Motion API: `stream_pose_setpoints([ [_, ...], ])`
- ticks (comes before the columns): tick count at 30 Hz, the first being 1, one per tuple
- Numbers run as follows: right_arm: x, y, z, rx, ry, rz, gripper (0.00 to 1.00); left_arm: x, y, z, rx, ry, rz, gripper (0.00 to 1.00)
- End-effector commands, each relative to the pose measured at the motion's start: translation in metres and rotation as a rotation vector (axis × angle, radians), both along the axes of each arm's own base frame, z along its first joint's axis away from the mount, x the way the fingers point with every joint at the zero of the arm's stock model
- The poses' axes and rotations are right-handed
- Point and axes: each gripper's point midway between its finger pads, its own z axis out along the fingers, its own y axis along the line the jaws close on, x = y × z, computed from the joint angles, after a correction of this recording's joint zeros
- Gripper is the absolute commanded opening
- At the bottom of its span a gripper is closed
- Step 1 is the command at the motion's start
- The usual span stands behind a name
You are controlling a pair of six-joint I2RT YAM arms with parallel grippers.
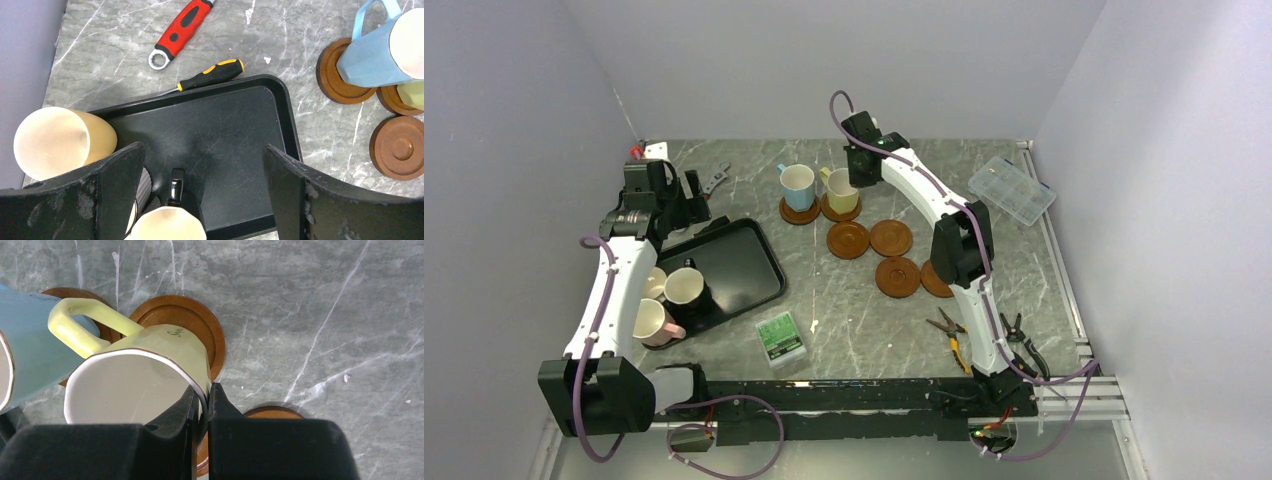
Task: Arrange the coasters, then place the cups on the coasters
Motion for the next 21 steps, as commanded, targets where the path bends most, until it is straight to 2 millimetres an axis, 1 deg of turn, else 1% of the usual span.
stream_pose_setpoints([
  [1,0.0204,0.0081,0.0414,0.075,-0.111,-0.018,0.0,0.006,-0.0013,0.0171,-0.003,-0.06,-0.014,0.92],
  [10,0.0224,0.0072,0.0357,0.06,-0.105,-0.021,0.0,0.0063,-0.0021,0.0173,-0.006,-0.061,-0.018,0.92],
  [11,0.0224,0.008,0.0352,0.061,-0.105,-0.02,0.02,0.0064,-0.0025,0.0169,-0.006,-0.06,-0.021,0.92],
  [12,0.0227,0.0079,0.0352,0.063,-0.105,-0.021,0.05,0.0066,-0.0026,0.016,-0.007,-0.058,-0.021,0.92],
  [14,0.0232,0.009,0.0352,0.068,-0.106,-0.019,0.16,0.0071,-0.0029,0.0157,-0.008,-0.057,-0.022,0.92],
  [16,0.0233,0.0098,0.0362,0.07,-0.108,-0.018,0.25,0.007,-0.0025,0.0154,-0.007,-0.056,-0.02,0.92],
  [18,0.0239,0.0104,0.0384,0.075,-0.113,-0.018,0.32,0.0076,-0.0026,0.0154,-0.007,-0.057,-0.022,0.92],
  [21,0.0241,0.0118,0.042,0.084,-0.119,-0.011,0.41,0.0079,-0.0029,0.0135,-0.009,-0.052,-0.023,0.92],
])
